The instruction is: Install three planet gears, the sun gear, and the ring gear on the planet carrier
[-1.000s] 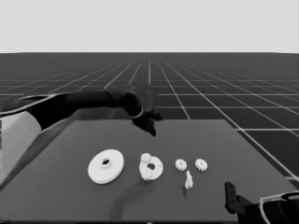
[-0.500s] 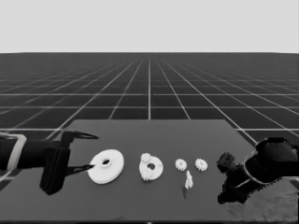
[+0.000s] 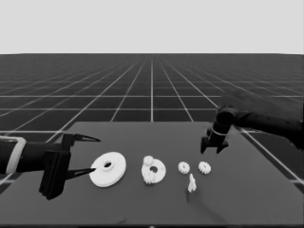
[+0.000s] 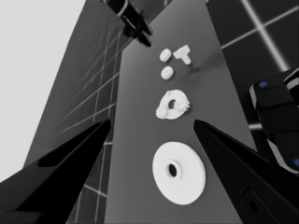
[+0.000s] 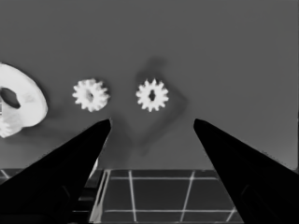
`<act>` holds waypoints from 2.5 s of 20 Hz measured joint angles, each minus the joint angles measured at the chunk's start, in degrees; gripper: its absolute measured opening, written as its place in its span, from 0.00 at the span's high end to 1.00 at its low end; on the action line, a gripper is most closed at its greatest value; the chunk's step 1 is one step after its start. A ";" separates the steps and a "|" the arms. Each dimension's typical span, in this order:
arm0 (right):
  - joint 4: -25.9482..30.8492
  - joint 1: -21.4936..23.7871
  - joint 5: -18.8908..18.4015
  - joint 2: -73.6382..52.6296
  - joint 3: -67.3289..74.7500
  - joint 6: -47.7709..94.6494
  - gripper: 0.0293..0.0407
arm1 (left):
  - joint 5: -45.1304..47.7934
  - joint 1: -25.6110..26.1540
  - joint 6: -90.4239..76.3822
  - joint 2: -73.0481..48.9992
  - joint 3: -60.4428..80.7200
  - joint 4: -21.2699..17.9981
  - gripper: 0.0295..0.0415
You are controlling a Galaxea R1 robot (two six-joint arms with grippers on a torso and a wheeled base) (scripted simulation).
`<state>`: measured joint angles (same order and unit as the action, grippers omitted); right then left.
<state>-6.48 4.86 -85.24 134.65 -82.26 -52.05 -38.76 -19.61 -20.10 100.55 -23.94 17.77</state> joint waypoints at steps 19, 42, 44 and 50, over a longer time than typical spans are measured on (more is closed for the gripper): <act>-9.31 -14.88 9.34 5.11 -10.98 3.63 0.83 | 0.00 0.00 0.00 0.00 0.00 0.00 0.25; -7.91 -8.77 -0.59 32.79 -12.52 -21.09 0.83 | 0.00 0.00 0.00 0.00 0.00 0.00 0.25; -10.17 -11.52 0.74 33.67 -15.43 -19.46 0.83 | 0.00 0.00 0.00 0.00 0.00 0.00 0.25; -11.23 -12.65 1.53 34.20 -17.07 -18.57 0.55 | 0.00 0.00 0.00 0.00 0.00 0.00 0.25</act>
<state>-17.71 -7.79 -83.72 168.85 -99.33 -70.62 -38.76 -19.61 -20.10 100.55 -23.94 17.77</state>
